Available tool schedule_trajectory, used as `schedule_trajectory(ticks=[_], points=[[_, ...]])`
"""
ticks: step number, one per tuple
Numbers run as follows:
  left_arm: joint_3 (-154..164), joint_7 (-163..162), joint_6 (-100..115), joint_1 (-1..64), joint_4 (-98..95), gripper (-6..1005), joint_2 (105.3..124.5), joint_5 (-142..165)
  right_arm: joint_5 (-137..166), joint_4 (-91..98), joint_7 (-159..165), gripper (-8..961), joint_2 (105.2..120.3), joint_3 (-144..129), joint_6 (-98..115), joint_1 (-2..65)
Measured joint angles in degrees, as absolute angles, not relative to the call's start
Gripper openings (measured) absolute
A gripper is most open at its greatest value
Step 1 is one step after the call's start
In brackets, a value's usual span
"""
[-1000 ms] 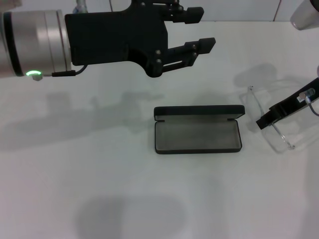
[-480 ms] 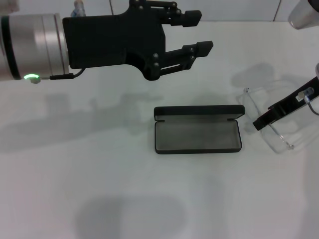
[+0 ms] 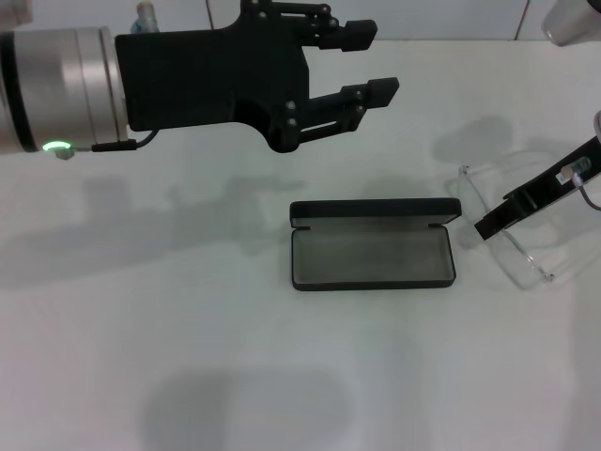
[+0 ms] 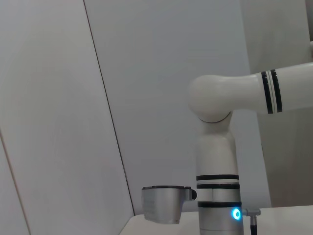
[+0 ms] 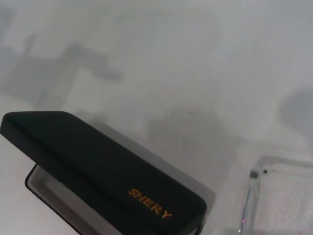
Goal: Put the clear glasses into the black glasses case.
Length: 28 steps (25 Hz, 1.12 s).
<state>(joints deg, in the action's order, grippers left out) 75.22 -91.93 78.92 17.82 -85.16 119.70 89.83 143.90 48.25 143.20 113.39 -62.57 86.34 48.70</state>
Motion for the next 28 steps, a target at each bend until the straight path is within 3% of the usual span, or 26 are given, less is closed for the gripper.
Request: schedule_trajectory(ticks=[10, 16, 28], points=[[75.1, -91.9, 78.9, 17.7, -85.2, 471, 119.69, 89.8, 144.2, 48.3, 143.3, 350, 113.53, -62.5, 86.4, 48.7], [75.1, -91.9, 78.9, 17.5, -85.2, 471, 119.70, 89.8, 144.3, 48.3, 143.1, 232, 113.21, -62.5, 86.2, 48.1], [75.1, -91.9, 78.9, 16.6, -85.3, 471, 119.69, 89.4, 144.1, 52.9, 141.7, 91, 113.03, -62.6, 87.0, 44.5]])
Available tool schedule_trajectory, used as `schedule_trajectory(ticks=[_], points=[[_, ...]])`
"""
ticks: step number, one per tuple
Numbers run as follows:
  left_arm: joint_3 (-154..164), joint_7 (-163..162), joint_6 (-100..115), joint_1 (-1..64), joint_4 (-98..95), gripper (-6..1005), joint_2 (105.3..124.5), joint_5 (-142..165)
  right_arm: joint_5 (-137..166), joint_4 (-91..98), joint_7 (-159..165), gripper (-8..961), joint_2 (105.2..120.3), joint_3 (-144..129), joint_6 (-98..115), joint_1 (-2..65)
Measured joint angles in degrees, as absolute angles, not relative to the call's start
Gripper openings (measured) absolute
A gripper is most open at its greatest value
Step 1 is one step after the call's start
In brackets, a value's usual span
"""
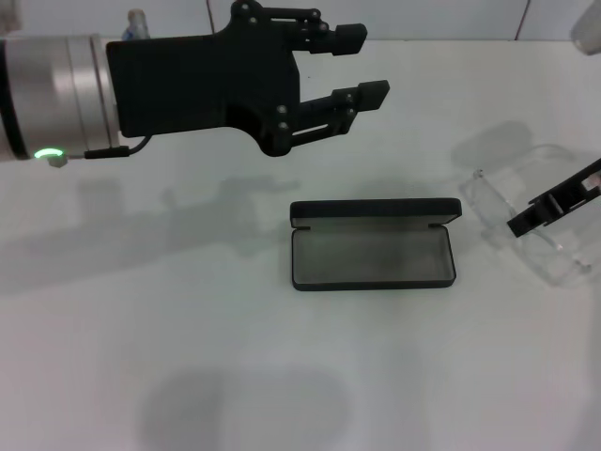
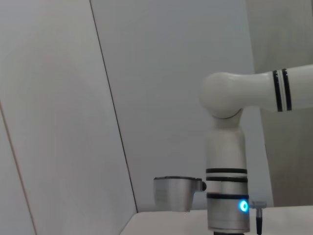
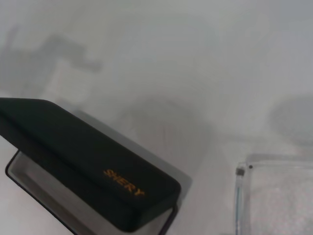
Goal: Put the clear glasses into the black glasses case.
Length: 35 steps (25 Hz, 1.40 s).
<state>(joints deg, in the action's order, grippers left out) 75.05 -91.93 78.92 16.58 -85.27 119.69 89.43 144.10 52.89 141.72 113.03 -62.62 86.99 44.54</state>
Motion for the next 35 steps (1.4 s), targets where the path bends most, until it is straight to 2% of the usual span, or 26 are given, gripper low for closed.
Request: schedule_trajectory(ticks=[13, 20, 26, 30, 35], points=[[73.0, -91.8, 80.1, 15.5, -86.2, 470, 119.64, 85.9, 137.3, 72.6, 138.5, 67, 112.99, -50.2, 101.4, 37.5], [70.8, -91.8, 82.0, 15.2, -86.0, 470, 119.70, 79.9, 114.1, 83.4, 126.8, 65, 113.40, -34.3, 116.8, 33.1], [70.9, -91.8, 82.2, 15.5, -85.7, 470, 119.81, 74.9, 96.4, 82.3, 111.5, 65, 115.39, -32.9, 123.0, 26.7], [71.0, -90.6, 82.8, 15.7, -85.2, 470, 119.83, 70.9, 92.5, 78.7, 101.4, 65, 115.55, -39.0, 123.0, 23.2], [71.1, -89.0, 85.8, 17.3, -81.3, 397, 119.80, 66.5, 88.9, 70.3, 93.1, 65, 115.72, -43.0, 123.0, 23.2]])
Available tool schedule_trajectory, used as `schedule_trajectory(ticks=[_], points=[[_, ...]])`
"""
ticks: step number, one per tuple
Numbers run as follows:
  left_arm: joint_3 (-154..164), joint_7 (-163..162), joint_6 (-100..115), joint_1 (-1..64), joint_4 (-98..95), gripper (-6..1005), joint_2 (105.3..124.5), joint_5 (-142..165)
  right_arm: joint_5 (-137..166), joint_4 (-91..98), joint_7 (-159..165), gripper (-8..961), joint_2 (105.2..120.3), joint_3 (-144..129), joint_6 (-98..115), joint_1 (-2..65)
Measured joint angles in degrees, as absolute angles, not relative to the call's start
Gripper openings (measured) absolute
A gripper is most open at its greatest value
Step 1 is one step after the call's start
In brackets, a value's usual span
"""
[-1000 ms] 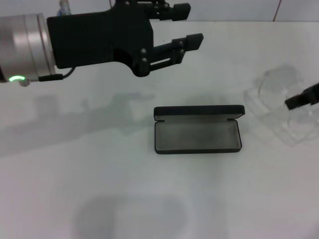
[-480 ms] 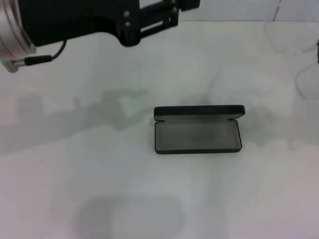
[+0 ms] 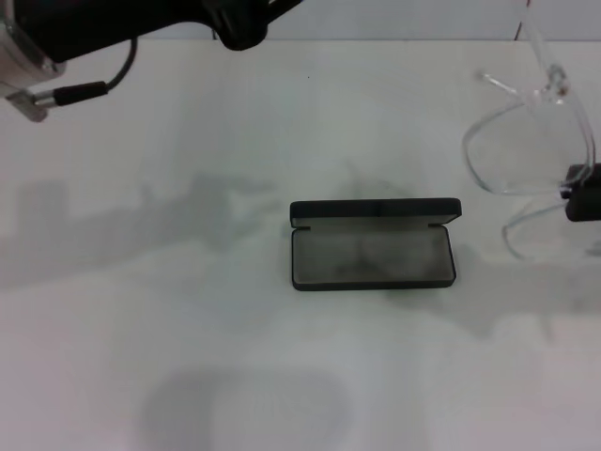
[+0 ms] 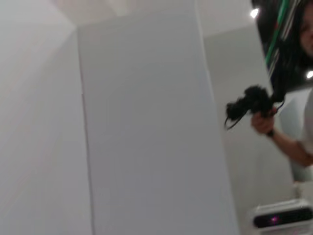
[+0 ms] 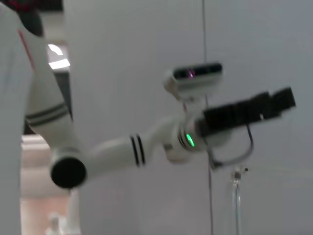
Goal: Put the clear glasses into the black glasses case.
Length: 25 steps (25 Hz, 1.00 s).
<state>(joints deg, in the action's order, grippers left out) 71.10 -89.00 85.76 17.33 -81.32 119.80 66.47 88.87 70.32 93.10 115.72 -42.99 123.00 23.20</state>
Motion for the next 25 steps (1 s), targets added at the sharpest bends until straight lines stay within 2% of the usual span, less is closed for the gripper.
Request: schedule_trajectory(ticks=[6, 9, 20, 25], points=[[71.1, -88.8, 89.6, 21.4, -74.2, 213, 119.81, 65.3, 86.9, 62.1, 87.9, 65, 115.67, -45.2, 122.9, 26.4], [71.5, -88.8, 90.7, 23.2, -71.9, 153, 119.87, 65.3, 86.8, 58.8, 86.4, 65, 115.72, -46.1, 122.9, 28.5], [74.6, -87.0, 90.9, 25.6, -67.2, 76, 119.92, 65.1, 86.6, 52.2, 83.6, 65, 115.79, -47.0, 122.9, 32.5], [74.8, -86.9, 91.1, 25.4, -67.2, 83, 119.91, 64.3, 86.6, 51.9, 83.5, 64, 115.86, -47.6, 122.9, 32.7]])
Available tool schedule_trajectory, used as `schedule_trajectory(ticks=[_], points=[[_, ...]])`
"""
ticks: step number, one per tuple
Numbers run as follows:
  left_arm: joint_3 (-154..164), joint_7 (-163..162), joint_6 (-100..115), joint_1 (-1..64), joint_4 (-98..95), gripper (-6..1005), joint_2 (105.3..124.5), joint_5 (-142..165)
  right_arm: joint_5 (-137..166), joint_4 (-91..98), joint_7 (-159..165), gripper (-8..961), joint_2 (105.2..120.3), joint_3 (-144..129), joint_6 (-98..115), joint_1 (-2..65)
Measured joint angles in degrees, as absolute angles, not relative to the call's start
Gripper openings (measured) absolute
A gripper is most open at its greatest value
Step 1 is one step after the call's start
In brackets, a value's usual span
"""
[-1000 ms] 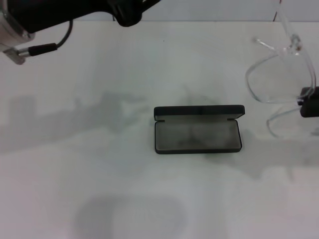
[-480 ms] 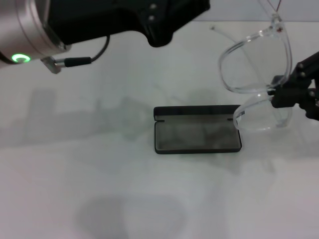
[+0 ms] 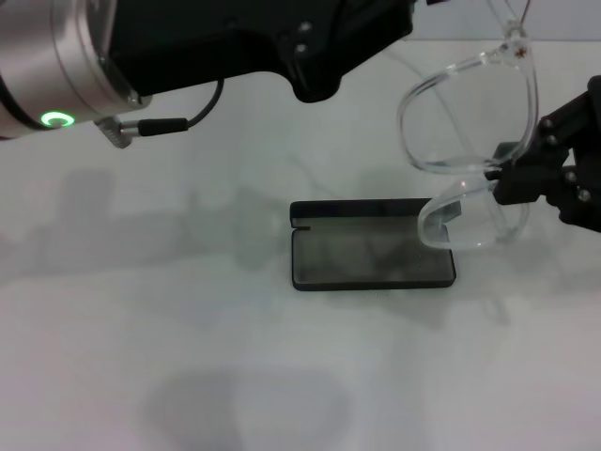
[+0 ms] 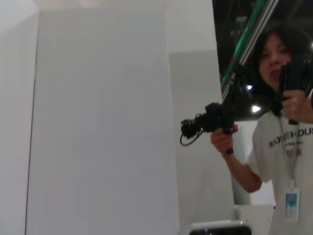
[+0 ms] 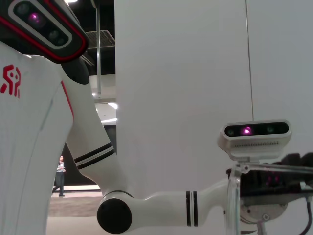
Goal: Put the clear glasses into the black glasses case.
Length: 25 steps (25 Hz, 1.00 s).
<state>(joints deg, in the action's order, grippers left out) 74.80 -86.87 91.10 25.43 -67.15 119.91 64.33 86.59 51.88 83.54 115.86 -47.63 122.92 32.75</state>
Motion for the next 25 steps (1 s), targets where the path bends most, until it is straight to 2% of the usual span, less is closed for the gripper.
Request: schedule_trajectory(ticks=[25], points=[[77.6, -86.0, 92.9, 25.4, -67.1, 77, 119.80, 60.9, 85.2, 48.4, 81.8, 64, 115.94, -50.4, 122.8, 33.1]])
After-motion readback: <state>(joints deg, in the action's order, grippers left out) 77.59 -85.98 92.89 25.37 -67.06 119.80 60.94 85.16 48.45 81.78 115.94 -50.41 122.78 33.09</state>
